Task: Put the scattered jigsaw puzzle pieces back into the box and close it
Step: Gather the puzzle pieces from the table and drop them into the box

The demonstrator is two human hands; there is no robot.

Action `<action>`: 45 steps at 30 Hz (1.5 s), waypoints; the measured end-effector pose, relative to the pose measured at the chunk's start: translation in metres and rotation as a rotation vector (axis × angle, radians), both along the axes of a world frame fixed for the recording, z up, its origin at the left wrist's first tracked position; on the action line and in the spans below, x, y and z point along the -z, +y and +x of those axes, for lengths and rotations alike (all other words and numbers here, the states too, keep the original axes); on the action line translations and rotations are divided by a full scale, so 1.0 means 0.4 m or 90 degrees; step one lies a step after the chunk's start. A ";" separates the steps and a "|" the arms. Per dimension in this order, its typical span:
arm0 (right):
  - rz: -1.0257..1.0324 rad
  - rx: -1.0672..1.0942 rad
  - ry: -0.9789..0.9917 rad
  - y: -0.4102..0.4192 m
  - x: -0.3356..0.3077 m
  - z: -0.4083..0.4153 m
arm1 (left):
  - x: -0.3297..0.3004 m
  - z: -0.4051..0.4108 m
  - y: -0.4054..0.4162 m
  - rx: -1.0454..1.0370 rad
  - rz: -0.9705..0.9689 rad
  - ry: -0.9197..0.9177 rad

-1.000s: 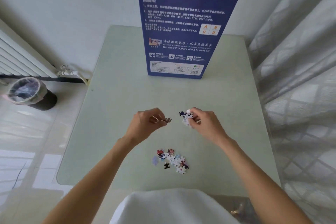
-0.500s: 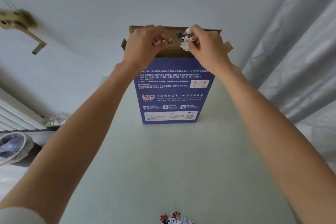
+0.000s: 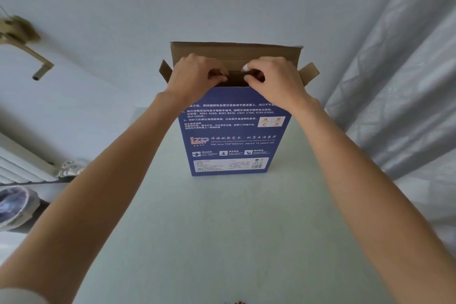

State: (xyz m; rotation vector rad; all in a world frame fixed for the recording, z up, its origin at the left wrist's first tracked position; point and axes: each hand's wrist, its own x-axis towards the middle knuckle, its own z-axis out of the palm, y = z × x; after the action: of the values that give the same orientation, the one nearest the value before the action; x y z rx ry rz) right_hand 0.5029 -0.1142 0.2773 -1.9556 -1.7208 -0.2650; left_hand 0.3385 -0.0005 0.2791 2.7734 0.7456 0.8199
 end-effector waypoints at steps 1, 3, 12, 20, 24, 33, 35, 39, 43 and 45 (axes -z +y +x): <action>0.013 0.002 0.002 -0.002 -0.001 -0.001 | 0.000 0.000 -0.003 0.005 -0.003 -0.005; 0.040 0.001 0.007 -0.009 -0.001 -0.004 | -0.001 0.000 -0.009 0.008 -0.003 -0.004; 0.241 -0.011 0.094 -0.163 0.093 -0.120 | 0.086 -0.087 -0.148 0.090 0.239 -0.267; -0.134 0.013 0.292 -0.494 0.520 -0.282 | 0.460 -0.303 -0.438 -0.028 -0.168 0.029; -0.382 0.054 0.357 -0.652 0.651 -0.334 | 0.610 -0.398 -0.560 -0.081 -0.379 0.318; -0.590 0.154 0.335 -0.840 0.751 -0.481 | 0.742 -0.482 -0.784 -0.096 -0.552 0.421; -0.557 0.158 0.313 -0.838 0.758 -0.530 | 0.752 -0.472 -0.832 -0.090 -0.543 0.407; -0.500 0.101 0.317 -0.788 0.761 -0.586 | 0.766 -0.458 -0.876 -0.118 -0.527 0.358; -0.510 0.052 0.277 -0.768 0.763 -0.575 | 0.775 -0.470 -0.872 -0.145 -0.562 0.283; -0.518 0.026 0.198 -0.763 0.761 -0.549 | 0.777 -0.472 -0.865 -0.142 -0.559 0.268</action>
State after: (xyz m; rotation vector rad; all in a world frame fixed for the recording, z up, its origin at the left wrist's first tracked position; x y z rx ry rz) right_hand 0.2834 -0.4195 -0.0273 -2.3946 -1.7134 0.8101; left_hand 0.1497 -0.3466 -0.0317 2.0664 1.1460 -0.1094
